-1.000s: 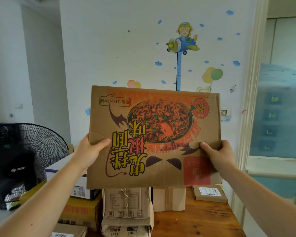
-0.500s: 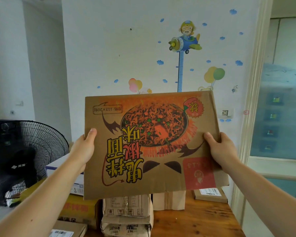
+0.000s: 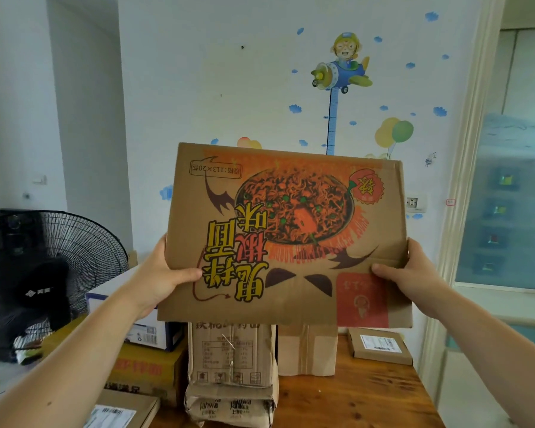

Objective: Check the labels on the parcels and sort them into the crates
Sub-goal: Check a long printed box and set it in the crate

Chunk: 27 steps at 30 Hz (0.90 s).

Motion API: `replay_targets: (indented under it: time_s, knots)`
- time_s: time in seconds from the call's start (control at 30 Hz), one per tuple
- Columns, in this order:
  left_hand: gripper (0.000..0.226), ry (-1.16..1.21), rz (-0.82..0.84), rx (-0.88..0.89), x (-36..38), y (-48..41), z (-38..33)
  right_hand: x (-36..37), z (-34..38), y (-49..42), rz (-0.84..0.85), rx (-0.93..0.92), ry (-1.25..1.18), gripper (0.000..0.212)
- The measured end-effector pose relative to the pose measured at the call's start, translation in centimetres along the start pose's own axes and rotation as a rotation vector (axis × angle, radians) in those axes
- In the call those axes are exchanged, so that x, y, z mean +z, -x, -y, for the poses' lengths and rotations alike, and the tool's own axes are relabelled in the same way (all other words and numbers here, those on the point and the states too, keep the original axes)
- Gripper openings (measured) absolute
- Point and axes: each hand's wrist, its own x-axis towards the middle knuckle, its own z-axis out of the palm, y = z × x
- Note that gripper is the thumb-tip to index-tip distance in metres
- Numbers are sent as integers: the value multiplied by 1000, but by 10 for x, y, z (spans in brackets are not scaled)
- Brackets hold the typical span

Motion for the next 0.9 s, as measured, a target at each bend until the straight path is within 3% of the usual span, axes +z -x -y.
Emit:
replay_targets:
  time_s: [0.33, 0.43, 0.53, 0.63, 0.83, 0.9]
  knots:
    - [86, -45, -60, 61, 1, -11, 11, 6, -9, 5, -26, -19, -35, 61]
    - [73, -57, -133, 84, 2, -16, 9, 9, -12, 4, -18, -36, -71, 47]
    - [75, -82, -188, 114, 0, -21, 11, 12, -6, 6, -23, 28, -161, 23]
    - [77, -114, -235, 112, -6, -27, 14, 10, -3, 1, -18, 91, -276, 38]
    - [71, -70, -283, 106, -9, -29, 14, 9, -2, -3, 41, 75, -284, 34]
    - [81, -96, -308, 99, -11, -27, 13, 11, 1, -4, 75, 77, -281, 30]
